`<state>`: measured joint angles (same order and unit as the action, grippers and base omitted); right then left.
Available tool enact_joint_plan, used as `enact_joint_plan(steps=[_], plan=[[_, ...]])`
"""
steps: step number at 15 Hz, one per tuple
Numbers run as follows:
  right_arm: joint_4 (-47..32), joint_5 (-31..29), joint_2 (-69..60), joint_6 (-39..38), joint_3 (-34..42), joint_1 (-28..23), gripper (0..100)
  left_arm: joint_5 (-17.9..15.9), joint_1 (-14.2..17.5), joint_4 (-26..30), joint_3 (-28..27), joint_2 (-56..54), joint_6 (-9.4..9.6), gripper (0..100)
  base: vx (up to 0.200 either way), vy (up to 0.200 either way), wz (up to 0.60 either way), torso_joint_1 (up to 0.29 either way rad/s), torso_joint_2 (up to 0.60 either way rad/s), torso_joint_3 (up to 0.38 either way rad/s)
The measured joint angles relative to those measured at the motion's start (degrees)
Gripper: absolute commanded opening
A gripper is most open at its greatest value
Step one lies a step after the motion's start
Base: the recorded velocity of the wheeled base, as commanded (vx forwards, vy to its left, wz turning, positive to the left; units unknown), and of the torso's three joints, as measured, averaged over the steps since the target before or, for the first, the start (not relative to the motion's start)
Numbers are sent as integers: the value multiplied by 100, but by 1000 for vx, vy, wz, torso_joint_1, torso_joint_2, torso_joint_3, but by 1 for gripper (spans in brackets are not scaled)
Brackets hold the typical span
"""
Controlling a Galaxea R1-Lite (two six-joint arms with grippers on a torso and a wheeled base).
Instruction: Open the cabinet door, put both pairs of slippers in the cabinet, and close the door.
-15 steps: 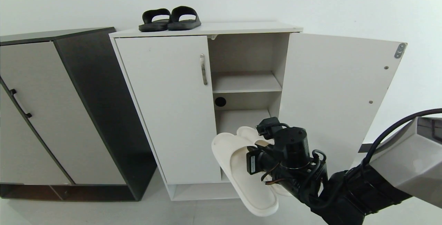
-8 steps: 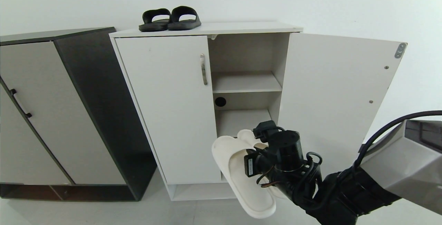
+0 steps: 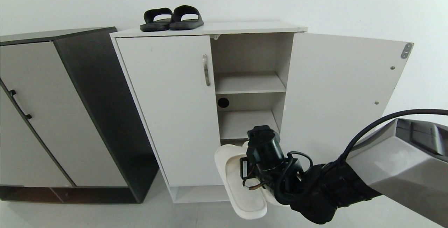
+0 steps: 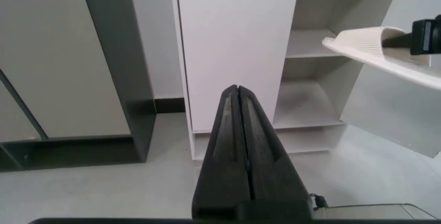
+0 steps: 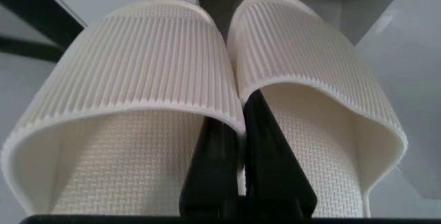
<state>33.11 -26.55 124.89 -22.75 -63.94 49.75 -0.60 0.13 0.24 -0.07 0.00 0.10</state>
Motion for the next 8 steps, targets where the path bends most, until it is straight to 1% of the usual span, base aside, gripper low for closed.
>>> enact_joint_plan(steps=[1, 3, 5, 7, 8], plan=[[107, -16, 27, 0, -20, 6, 0, 0, 0, 0, -2, 0, 0, 0, 0, 0, 0, 7, 2, -105], [474, -356, 93, 113, -34, -17, 0, 0, 2, 0, -2, -2, -7, 0, 0, 0, 0, 2, 2, -139], [863, -761, 206, 491, -48, -91, 0, -2, 7, 2, -6, -2, -10, 0, 0, 0, 0, 5, 2, -190], [797, -1302, 302, 625, -185, -130, 0, -2, 0, 2, -6, 0, -10, 0, 0, 0, 0, 7, 2, -190], [580, -1396, 339, 633, -277, -157, 0, 0, 0, 2, -6, -2, -10, 0, 0, 0, 0, 2, 2, -193]])
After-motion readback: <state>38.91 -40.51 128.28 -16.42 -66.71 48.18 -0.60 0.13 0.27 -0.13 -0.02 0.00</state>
